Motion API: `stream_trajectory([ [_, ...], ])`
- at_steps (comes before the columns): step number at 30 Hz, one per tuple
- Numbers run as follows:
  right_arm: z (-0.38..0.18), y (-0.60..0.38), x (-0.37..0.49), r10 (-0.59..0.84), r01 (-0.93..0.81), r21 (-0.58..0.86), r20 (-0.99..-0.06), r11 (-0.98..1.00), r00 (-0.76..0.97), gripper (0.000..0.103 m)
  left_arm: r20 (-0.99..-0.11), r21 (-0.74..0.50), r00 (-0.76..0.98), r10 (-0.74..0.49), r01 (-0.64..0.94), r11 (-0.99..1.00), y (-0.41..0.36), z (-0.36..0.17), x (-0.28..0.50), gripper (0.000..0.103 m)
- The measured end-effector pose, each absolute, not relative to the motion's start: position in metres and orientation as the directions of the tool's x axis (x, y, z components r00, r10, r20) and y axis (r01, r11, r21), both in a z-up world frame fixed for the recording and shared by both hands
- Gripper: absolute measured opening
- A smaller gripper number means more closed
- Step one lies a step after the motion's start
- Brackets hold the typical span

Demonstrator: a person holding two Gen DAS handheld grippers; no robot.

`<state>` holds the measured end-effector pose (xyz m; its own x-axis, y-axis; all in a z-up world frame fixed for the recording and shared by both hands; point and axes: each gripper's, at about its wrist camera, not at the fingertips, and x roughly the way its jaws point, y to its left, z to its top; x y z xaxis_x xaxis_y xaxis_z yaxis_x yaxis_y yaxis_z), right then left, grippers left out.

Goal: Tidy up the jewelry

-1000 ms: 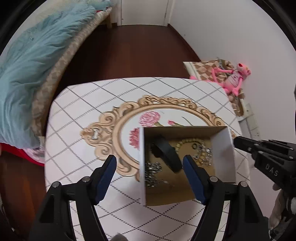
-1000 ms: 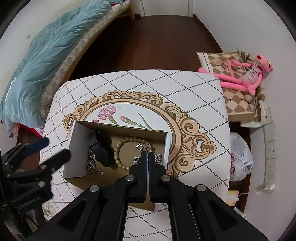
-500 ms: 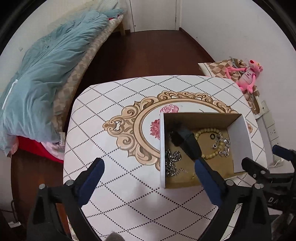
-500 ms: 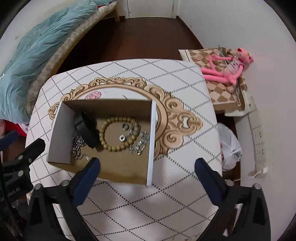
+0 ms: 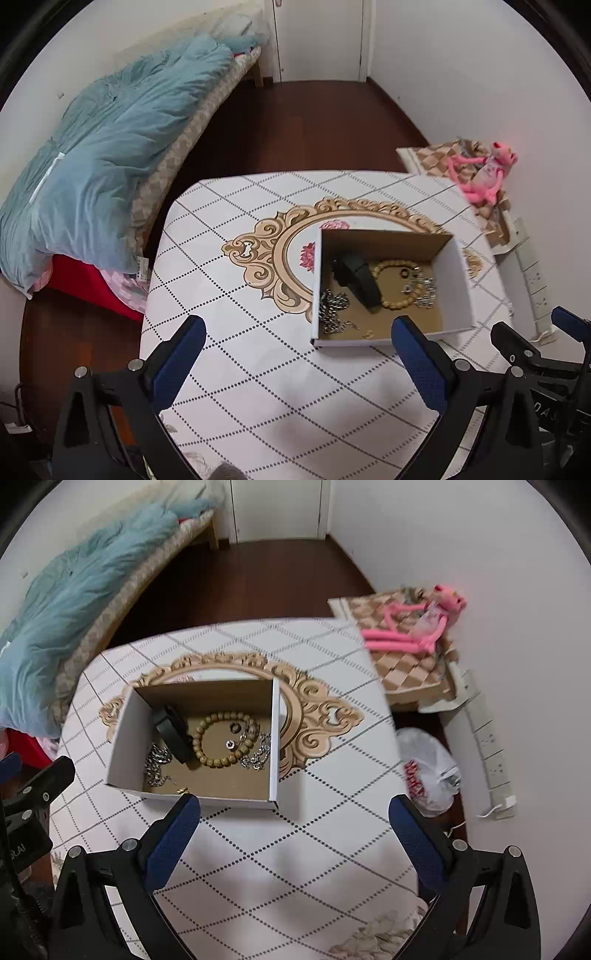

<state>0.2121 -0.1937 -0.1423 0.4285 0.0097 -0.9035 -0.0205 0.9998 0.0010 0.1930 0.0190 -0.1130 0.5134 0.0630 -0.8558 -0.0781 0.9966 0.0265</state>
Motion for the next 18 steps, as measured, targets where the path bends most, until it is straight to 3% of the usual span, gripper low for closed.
stream_trajectory([
  [11,-0.047,-0.199,0.138,0.006,-0.008,0.002,-0.813,1.0,0.583,0.103,-0.775,-0.027,0.631,0.028,-0.077,0.997,0.019,-0.038,0.122,0.103],
  [18,0.008,-0.203,0.088,0.017,-0.01,0.014,-0.747,1.0,0.665,0.103,-0.704,-0.015,0.707,0.071,-0.115,0.993,0.023,0.011,0.073,0.103],
])
